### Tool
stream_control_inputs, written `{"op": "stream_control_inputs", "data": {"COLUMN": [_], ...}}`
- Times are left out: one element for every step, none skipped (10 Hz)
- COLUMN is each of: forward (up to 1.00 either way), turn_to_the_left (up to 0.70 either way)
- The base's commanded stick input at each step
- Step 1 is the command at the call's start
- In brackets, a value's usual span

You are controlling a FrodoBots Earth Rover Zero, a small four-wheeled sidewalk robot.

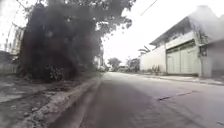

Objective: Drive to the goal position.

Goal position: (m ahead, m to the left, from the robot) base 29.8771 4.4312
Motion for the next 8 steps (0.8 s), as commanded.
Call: {"op": "stream_control_inputs", "data": {"forward": [0.7,0.7,0.7,0.7,0.7,0.7,0.7,0.7], "turn_to_the_left": [0.0,0.0,0.0,0.0,0.0,0.0,0.0,0.0]}}
